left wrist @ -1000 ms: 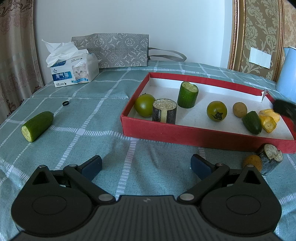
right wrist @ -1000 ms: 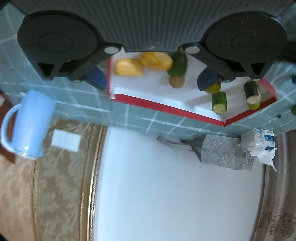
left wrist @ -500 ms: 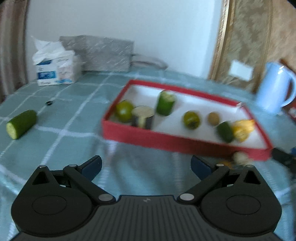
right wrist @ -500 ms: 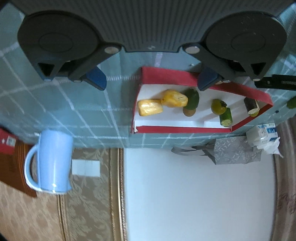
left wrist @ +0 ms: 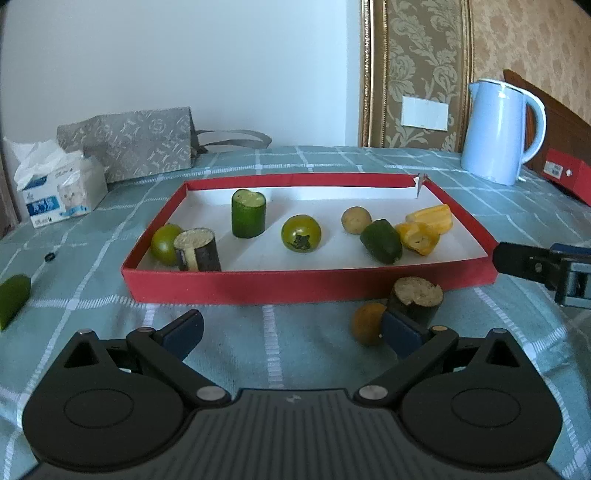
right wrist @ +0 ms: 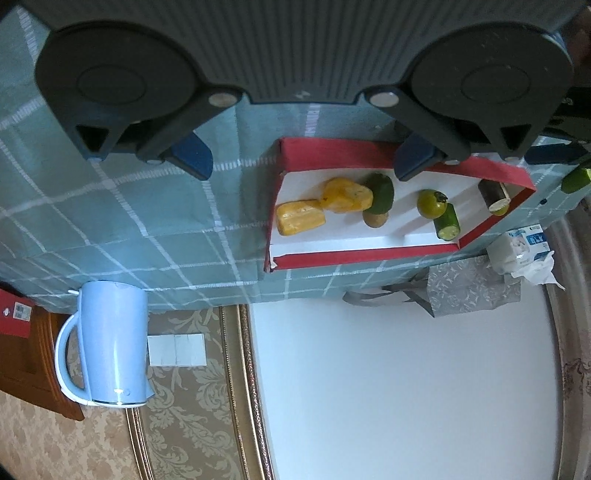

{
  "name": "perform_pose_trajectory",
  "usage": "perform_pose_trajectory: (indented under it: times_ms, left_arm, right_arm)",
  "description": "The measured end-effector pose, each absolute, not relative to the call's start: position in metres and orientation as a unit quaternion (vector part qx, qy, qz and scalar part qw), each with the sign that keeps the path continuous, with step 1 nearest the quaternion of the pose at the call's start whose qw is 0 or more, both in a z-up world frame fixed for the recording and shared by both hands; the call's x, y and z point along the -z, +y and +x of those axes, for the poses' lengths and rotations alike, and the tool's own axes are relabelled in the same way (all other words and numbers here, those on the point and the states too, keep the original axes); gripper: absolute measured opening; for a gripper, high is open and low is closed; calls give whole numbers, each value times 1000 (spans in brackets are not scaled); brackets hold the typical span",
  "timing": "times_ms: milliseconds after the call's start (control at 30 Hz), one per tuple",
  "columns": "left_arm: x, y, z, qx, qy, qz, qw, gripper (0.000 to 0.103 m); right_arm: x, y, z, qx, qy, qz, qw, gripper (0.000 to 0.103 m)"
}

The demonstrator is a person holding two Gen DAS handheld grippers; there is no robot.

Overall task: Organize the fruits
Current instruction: 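Grasp the small brown round fruit beside the tray with the left gripper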

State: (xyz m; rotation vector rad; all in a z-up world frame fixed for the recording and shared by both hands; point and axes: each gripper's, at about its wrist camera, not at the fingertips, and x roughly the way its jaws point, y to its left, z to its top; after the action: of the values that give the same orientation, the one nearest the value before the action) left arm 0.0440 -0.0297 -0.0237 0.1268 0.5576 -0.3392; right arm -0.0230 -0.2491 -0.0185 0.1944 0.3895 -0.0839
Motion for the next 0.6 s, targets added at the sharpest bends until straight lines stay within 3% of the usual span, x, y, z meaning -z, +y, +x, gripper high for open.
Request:
perform_pose_trajectory:
  times_ms: [233, 600]
  left_arm:
    - [18, -28, 37, 196, 257, 45, 945, 103]
    - [31, -44, 56, 173, 304, 75, 934, 103]
  right_arm:
    - [19, -248, -23, 35, 196, 100, 975, 103]
    - [20, -248, -21, 36, 200, 100, 974, 103]
